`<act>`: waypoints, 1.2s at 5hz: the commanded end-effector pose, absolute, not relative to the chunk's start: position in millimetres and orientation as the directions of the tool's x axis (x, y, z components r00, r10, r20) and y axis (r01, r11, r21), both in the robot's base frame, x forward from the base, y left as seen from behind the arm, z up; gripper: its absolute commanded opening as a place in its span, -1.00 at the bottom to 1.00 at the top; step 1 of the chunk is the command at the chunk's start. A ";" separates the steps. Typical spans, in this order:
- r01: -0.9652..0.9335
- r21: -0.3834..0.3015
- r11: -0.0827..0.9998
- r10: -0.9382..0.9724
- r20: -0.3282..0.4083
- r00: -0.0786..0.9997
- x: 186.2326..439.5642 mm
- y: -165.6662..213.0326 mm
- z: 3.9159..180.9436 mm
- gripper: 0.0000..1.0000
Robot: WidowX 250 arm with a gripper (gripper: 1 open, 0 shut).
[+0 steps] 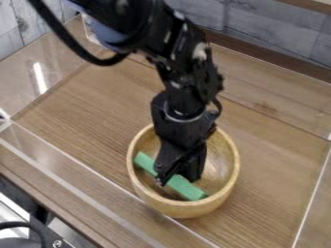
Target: Move green object from inside the wooden bowl to the table next to it
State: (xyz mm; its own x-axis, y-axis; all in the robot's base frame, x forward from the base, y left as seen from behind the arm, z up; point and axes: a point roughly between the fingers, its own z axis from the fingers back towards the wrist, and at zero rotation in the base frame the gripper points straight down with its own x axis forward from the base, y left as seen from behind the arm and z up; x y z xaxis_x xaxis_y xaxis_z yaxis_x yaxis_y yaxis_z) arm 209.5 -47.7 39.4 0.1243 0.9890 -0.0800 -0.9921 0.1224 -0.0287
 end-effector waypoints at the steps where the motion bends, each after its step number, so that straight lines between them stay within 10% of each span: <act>1: -0.995 -0.074 0.062 0.991 -0.113 0.071 217.3 -43.7 79.9 -1.00; 4: -0.998 -0.051 0.045 0.971 -0.234 0.056 252.3 -8.5 132.8 -1.00; 6: -0.998 -0.060 0.018 0.967 -0.252 0.033 256.2 14.5 129.6 -1.00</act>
State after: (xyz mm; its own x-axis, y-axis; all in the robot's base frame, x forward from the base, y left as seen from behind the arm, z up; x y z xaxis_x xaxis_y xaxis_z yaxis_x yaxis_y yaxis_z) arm 251.2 11.5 120.5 0.0278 0.9654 -0.2594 -0.9995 0.0229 -0.0217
